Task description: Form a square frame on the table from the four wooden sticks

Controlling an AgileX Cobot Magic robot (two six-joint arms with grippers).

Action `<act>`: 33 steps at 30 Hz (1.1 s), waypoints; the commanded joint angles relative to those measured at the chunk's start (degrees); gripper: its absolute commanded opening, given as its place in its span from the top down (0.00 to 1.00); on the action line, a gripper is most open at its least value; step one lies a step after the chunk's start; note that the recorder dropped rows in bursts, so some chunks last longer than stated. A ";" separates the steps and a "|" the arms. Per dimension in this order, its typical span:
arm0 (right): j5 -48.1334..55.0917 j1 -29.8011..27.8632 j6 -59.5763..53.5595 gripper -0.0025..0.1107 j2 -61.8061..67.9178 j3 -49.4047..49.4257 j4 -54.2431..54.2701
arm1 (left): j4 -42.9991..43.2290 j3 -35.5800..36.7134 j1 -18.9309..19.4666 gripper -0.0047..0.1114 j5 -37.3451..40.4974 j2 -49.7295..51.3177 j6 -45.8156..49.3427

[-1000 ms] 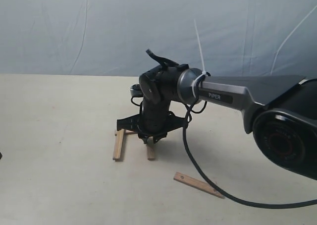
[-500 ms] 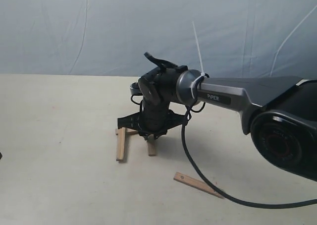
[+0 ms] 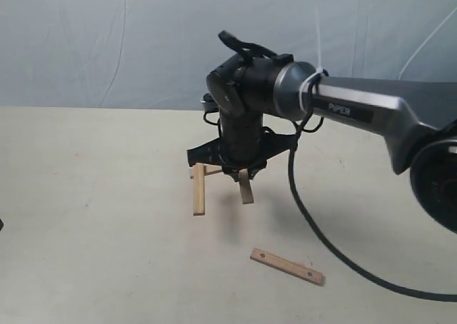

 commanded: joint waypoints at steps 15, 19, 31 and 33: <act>-24.64 -8.11 16.15 0.98 -24.76 44.93 -1.00 | 0.80 0.25 0.28 0.96 0.14 -0.27 -0.25; -28.86 -8.27 20.56 0.98 -23.36 48.78 -0.13 | 0.80 0.25 0.28 0.96 0.85 -0.27 -0.25; -30.53 -8.16 22.59 0.98 -18.55 48.78 0.48 | 0.80 0.25 0.28 0.96 0.85 -0.27 -0.25; -32.03 -8.16 22.59 0.98 -18.66 48.78 0.31 | 0.80 0.25 0.28 0.96 0.85 -0.27 -0.25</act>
